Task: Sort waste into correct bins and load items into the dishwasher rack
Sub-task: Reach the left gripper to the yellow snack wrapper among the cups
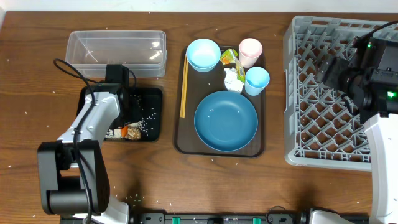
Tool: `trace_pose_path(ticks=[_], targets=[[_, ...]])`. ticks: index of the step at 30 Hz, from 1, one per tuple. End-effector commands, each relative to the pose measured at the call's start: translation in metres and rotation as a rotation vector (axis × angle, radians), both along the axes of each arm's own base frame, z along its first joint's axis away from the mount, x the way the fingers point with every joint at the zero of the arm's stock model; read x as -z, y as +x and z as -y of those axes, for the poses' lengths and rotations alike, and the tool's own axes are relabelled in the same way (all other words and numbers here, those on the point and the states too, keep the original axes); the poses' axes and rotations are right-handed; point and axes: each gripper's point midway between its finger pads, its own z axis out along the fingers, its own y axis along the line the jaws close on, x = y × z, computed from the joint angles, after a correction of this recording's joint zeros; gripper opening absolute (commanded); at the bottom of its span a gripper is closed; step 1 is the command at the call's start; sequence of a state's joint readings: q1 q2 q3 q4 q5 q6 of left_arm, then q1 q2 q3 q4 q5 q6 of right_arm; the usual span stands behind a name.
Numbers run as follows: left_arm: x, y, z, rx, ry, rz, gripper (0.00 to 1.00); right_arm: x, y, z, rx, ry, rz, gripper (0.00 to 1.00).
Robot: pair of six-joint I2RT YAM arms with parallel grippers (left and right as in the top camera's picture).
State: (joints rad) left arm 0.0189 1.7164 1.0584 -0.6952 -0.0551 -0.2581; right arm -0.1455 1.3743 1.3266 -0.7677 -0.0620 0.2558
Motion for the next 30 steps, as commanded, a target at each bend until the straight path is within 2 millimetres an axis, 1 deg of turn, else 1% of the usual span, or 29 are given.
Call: trace_pose_path(ticks=[1, 3, 5, 7, 8, 13, 15, 16, 18, 20, 24, 28, 30], targets=[[-0.003, 0.002, -0.002, -0.006, 0.004, 0.013, 0.56, -0.001, 0.001, 0.003, 0.006, -0.006, 0.001, 0.88], [-0.008, 0.005, -0.002, -0.006, 0.005, 0.026, 0.57, -0.001, 0.001, 0.002, 0.006, -0.005, 0.002, 0.88], [-0.018, 0.010, -0.001, -0.002, 0.005, 0.047, 0.58, -0.001, 0.001, 0.002, 0.006, -0.006, 0.002, 0.88], [-0.033, 0.017, 0.003, 0.021, -0.001, 0.084, 0.58, -0.001, 0.001, 0.002, 0.006, -0.006, 0.003, 0.88], [-0.043, 0.022, 0.009, 0.051, -0.017, 0.115, 0.59, -0.001, 0.001, 0.002, 0.006, -0.006, 0.004, 0.87], [-0.097, 0.050, 0.047, 0.196, -0.086, 0.321, 0.64, -0.002, 0.001, 0.002, 0.006, -0.006, 0.005, 0.88], [-0.118, 0.063, 0.067, 0.251, -0.100, 0.429, 0.66, -0.002, 0.001, 0.002, 0.006, -0.005, 0.006, 0.88], [-0.125, 0.069, 0.077, 0.276, -0.109, 0.468, 0.68, -0.002, 0.001, 0.002, 0.006, -0.005, 0.006, 0.88], [-0.139, 0.080, 0.100, 0.325, -0.126, 0.539, 0.70, -0.002, 0.002, 0.002, 0.006, -0.005, 0.008, 0.88], [-0.149, 0.091, 0.125, 0.378, -0.143, 0.597, 0.70, -0.003, 0.003, 0.002, 0.006, -0.001, 0.013, 0.87], [-0.158, 0.116, 0.161, 0.441, -0.164, 0.629, 0.70, -0.003, 0.004, -0.003, -0.009, 0.014, 0.017, 0.87], [-0.156, 0.145, 0.188, 0.479, -0.171, 0.587, 0.71, -0.003, 0.003, -0.004, -0.011, 0.014, 0.015, 0.87], [-0.154, 0.158, 0.206, 0.526, -0.177, 0.567, 0.71, -0.002, 0.002, -0.004, -0.011, 0.015, 0.009, 0.87]])
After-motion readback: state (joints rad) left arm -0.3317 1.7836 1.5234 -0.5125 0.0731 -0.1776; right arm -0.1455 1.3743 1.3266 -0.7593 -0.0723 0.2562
